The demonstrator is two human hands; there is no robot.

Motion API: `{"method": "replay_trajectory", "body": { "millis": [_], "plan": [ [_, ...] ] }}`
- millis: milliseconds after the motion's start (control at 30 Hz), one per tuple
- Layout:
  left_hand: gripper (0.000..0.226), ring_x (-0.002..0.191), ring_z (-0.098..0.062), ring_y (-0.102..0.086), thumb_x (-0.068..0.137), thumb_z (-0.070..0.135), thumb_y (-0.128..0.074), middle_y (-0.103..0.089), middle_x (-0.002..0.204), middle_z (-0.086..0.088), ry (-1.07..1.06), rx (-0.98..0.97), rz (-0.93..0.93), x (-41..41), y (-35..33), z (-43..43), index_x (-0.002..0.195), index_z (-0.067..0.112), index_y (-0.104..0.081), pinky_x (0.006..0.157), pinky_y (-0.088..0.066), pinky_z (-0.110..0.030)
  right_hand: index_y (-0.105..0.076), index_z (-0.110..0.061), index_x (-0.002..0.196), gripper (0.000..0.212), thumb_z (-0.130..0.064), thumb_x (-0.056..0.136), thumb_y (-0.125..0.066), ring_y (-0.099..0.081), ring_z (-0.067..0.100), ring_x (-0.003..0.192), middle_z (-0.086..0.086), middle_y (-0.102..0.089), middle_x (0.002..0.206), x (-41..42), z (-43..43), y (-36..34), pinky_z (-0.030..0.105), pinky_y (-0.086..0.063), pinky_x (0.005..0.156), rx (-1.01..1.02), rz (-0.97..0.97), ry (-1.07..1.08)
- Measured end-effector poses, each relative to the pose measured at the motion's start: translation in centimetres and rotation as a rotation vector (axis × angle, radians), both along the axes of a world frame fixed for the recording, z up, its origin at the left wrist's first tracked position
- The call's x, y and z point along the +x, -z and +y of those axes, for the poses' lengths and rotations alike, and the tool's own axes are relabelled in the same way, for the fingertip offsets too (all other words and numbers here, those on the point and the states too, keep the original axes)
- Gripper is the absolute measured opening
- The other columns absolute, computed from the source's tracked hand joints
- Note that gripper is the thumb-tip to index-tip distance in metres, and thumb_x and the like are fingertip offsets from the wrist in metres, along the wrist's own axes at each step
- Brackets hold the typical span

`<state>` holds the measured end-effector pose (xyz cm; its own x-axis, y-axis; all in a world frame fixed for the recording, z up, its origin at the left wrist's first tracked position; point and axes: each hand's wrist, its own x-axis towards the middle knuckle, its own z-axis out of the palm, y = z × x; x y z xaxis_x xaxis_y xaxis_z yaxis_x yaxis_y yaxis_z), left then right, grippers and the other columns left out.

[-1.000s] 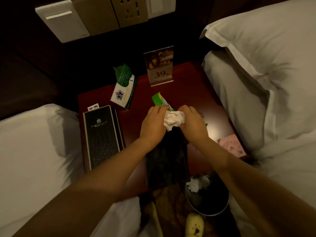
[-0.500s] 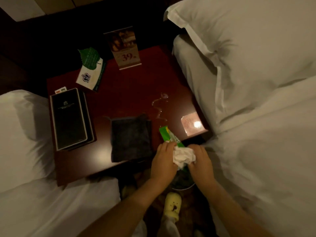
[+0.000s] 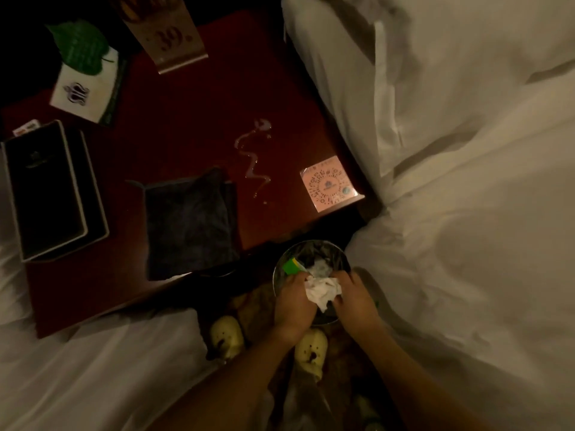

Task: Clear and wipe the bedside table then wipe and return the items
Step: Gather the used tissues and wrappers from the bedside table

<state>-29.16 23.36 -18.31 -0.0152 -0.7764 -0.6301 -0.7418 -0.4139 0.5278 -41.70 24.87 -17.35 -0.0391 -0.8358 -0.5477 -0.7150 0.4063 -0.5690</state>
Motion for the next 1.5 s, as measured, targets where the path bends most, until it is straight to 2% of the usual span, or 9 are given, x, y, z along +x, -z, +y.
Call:
{"method": "replay_trajectory", "body": {
  "millis": [167, 333, 667, 933, 1067, 1167, 1333, 1400, 1500],
  "plan": [
    [0.044, 0.121, -0.026, -0.051, 0.085, 0.025, -0.061, -0.054, 0.132, -0.015, 0.009, 0.123, 0.031, -0.4, 5.9, -1.8, 0.125, 0.008, -0.052, 0.104, -0.041, -0.034, -0.047, -0.008, 0.128, 0.038, -0.007, 0.09, -0.049, -0.053, 0.032, 0.109, 0.018, -0.045, 0.127, -0.4, -0.8, 5.4, 0.034, -0.043, 0.091, 0.13, 0.011, 0.018],
    [0.086, 0.142, -0.026, -0.024, 0.08, 0.024, -0.068, -0.022, 0.154, -0.009, 0.126, 0.168, 0.084, 0.0, 9.6, -2.2, 0.148, 0.018, -0.015, 0.116, -0.026, -0.04, -0.031, -0.013, 0.141, 0.062, -0.02, 0.086, -0.06, -0.046, 0.032, 0.12, 0.017, -0.042, 0.136, -0.9, -1.8, 9.4, 0.034, -0.041, 0.098, 0.242, 0.025, -0.099],
    [0.077, 0.14, -0.028, -0.025, 0.085, 0.025, -0.059, -0.027, 0.152, -0.008, 0.178, 0.102, -0.094, 2.4, 7.3, -1.9, 0.148, 0.02, -0.015, 0.112, -0.032, -0.038, -0.015, -0.018, 0.147, 0.083, -0.051, 0.084, -0.057, -0.034, 0.032, 0.135, 0.012, -0.025, 0.153, -0.5, -3.3, 7.9, 0.041, -0.036, 0.108, 0.267, 0.094, -0.286],
    [0.048, 0.125, -0.03, -0.046, 0.091, 0.028, -0.047, -0.048, 0.137, -0.014, 0.225, 0.209, -0.188, 3.5, -2.5, -5.1, 0.137, 0.014, -0.039, 0.104, -0.041, -0.042, -0.032, -0.015, 0.139, 0.06, -0.045, 0.089, -0.047, -0.04, 0.029, 0.128, 0.012, -0.038, 0.143, 2.4, -7.2, -1.8, 0.039, -0.042, 0.101, 0.125, 0.236, -0.457],
    [0.037, 0.114, -0.029, -0.056, 0.094, 0.032, -0.045, -0.057, 0.127, -0.015, 0.29, 0.248, -0.167, 4.3, -9.3, -6.7, 0.122, 0.009, -0.052, 0.089, -0.046, -0.035, -0.06, -0.011, 0.098, 0.028, -0.035, 0.092, -0.046, -0.061, 0.024, 0.096, 0.012, -0.064, 0.111, 4.1, -10.0, -8.3, 0.032, -0.048, 0.076, 0.155, 0.199, -0.589],
    [0.034, 0.096, -0.028, -0.062, 0.094, 0.034, -0.044, -0.064, 0.111, -0.014, 0.3, 0.206, -0.2, 5.7, -14.1, -8.4, 0.104, 0.006, -0.06, 0.072, -0.045, -0.03, -0.039, -0.019, 0.06, 0.036, -0.036, 0.091, -0.048, -0.053, 0.021, 0.079, 0.011, -0.056, 0.087, 5.1, -12.5, -13.2, 0.029, -0.04, 0.066, 0.149, 0.127, -0.673],
    [0.026, 0.049, -0.011, -0.043, 0.095, 0.025, -0.043, -0.054, 0.064, -0.002, 0.042, -0.144, -0.239, 9.3, -19.1, -11.6, 0.079, 0.011, -0.057, 0.045, -0.035, -0.025, -0.036, -0.016, 0.054, 0.041, -0.03, 0.091, -0.047, -0.05, 0.021, 0.068, 0.001, -0.041, 0.06, 7.9, -17.3, -18.9, 0.031, -0.04, 0.063, 0.015, 0.051, -0.645],
    [0.019, 0.047, -0.014, -0.04, 0.096, 0.022, -0.042, -0.052, 0.063, -0.002, -0.082, -0.319, -0.281, 10.8, -19.7, -12.6, 0.091, 0.01, -0.057, 0.041, -0.027, -0.027, -0.048, -0.012, 0.063, 0.032, -0.027, 0.092, -0.046, -0.053, 0.023, 0.071, 0.004, -0.049, 0.066, 9.3, -18.7, -19.8, 0.03, -0.039, 0.062, -0.079, 0.04, -0.616],
    [0.022, 0.073, -0.023, -0.055, 0.094, 0.014, -0.042, -0.063, 0.099, -0.011, -0.238, -0.458, -0.276, 13.0, -19.2, -13.5, 0.111, 0.011, -0.055, 0.057, -0.039, -0.031, -0.055, -0.006, 0.109, 0.027, -0.025, 0.093, -0.044, -0.054, 0.029, 0.1, 0.014, -0.06, 0.107, 11.8, -19.4, -19.6, 0.034, -0.045, 0.074, -0.191, 0.094, -0.622]
  ]
}}
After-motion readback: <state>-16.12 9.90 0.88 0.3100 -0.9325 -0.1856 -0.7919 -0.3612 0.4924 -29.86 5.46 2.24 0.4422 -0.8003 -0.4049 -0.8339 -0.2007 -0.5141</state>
